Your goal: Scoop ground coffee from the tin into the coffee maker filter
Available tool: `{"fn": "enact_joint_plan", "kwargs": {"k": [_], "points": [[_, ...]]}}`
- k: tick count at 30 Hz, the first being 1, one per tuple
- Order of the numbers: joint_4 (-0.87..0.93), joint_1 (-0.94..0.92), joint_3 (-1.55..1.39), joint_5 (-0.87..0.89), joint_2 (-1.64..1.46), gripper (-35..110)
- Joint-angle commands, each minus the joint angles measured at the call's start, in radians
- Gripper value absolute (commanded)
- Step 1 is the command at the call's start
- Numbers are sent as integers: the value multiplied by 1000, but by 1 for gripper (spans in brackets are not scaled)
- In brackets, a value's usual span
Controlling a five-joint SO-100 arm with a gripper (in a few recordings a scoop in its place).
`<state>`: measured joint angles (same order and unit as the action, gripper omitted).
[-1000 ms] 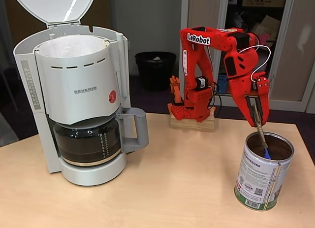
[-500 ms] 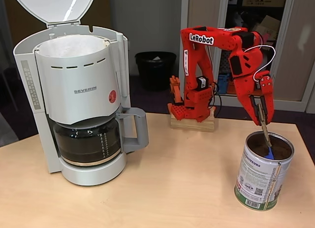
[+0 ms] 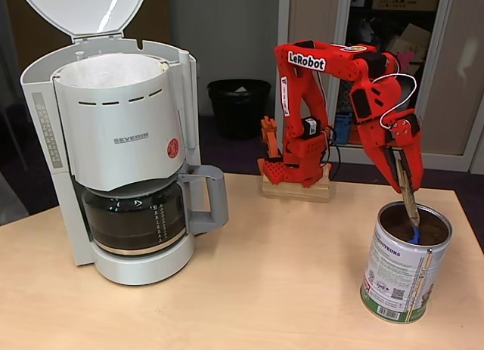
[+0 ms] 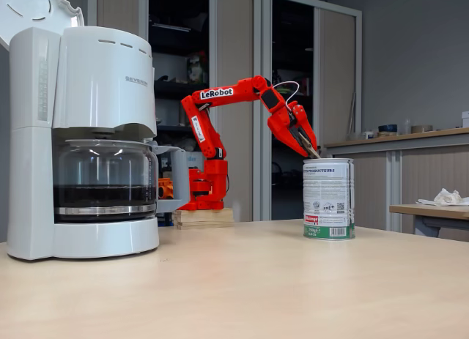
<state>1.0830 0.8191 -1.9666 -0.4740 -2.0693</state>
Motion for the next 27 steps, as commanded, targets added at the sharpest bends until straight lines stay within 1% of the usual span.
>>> {"fn": "enact_joint_plan", "kwargs": {"k": [1, 11, 27], "points": [[5, 34, -15, 26, -44, 0], [6, 41, -69, 166, -141, 0], [32, -37, -38, 290, -161, 0]]}}
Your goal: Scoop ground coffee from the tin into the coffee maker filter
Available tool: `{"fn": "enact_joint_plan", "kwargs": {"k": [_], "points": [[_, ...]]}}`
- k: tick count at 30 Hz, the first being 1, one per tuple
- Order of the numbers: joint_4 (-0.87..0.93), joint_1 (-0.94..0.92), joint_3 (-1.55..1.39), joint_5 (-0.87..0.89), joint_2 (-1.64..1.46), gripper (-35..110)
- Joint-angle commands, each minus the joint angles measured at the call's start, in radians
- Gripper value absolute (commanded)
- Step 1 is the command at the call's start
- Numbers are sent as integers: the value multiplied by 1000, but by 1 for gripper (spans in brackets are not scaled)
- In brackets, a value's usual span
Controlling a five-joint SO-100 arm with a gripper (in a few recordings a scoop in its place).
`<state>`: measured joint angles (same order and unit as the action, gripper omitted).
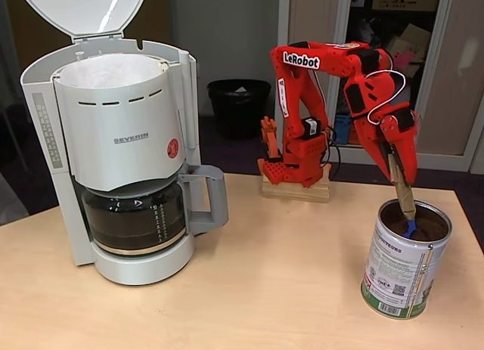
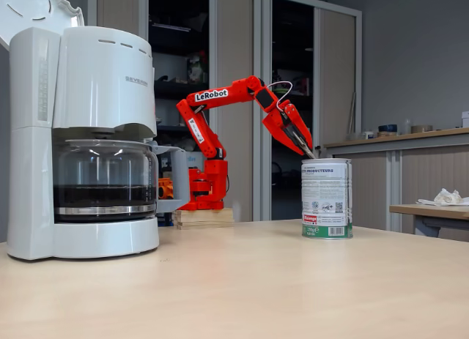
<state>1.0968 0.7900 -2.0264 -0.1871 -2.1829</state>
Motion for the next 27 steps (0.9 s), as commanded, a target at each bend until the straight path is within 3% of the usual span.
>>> {"fn": "enact_joint_plan", "kwargs": {"k": [1, 27], "points": [[18, -11, 21, 11, -54, 0], [-60, -6, -204, 189, -353, 0]]}}
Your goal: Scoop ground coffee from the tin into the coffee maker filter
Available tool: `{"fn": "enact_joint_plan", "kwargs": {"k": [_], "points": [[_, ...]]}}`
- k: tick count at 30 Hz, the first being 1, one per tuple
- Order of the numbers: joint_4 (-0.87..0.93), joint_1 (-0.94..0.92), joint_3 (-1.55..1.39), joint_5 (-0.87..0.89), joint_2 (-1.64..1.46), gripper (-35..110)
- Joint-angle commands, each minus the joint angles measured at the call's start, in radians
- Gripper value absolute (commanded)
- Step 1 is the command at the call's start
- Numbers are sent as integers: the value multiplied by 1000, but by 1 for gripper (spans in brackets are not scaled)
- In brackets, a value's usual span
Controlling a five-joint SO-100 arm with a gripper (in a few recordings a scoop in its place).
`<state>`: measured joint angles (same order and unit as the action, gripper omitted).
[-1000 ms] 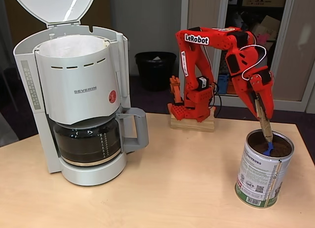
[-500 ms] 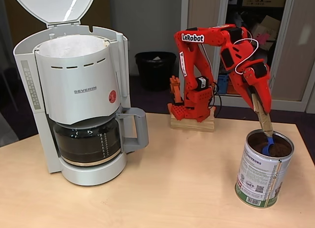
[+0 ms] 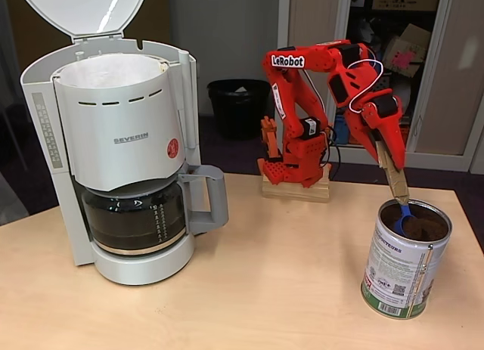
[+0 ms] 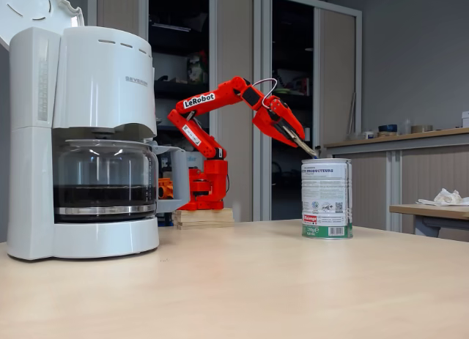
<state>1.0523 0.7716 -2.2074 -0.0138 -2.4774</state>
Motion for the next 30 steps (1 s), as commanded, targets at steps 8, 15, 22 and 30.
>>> {"fn": "enact_joint_plan", "kwargs": {"k": [8, 15, 22, 30], "points": [[-123, 46, -167, 130, -209, 0], [-133, 43, -264, 167, -347, 0], [-141, 34, -330, 152, -459, 0], [-272, 35, -377, 91, -541, 0]]}}
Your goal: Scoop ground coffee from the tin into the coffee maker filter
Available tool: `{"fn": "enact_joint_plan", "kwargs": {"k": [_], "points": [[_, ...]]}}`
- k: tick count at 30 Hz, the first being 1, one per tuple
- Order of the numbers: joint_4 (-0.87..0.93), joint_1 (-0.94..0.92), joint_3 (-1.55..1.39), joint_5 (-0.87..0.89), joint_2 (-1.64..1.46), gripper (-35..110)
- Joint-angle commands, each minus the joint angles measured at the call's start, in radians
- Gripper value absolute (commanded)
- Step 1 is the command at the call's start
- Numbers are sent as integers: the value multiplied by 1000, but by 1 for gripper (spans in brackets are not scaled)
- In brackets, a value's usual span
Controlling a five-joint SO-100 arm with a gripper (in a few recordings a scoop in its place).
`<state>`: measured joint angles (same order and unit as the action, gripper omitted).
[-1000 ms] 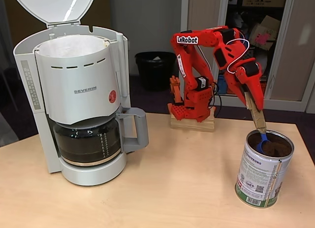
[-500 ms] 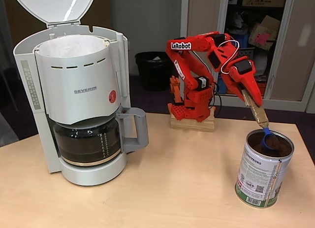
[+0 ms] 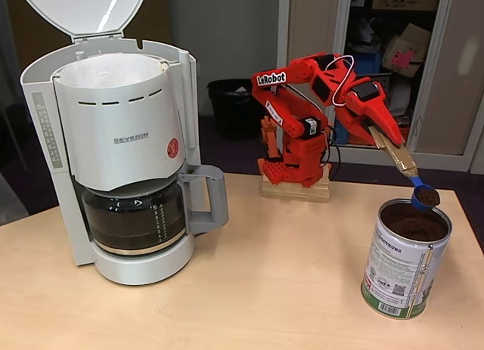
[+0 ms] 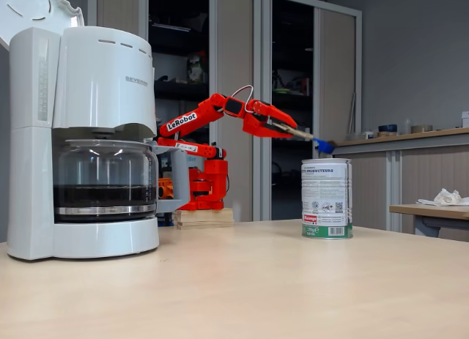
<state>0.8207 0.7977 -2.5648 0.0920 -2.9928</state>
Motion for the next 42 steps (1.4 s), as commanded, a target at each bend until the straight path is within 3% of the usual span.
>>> {"fn": "enact_joint_plan", "kwargs": {"k": [1, 21, 42], "points": [[-48, 9, -26, -14, -29, 0], [-127, 6, -91, -35, -158, 0], [-141, -163, 321, -31, 152, 0]]}}
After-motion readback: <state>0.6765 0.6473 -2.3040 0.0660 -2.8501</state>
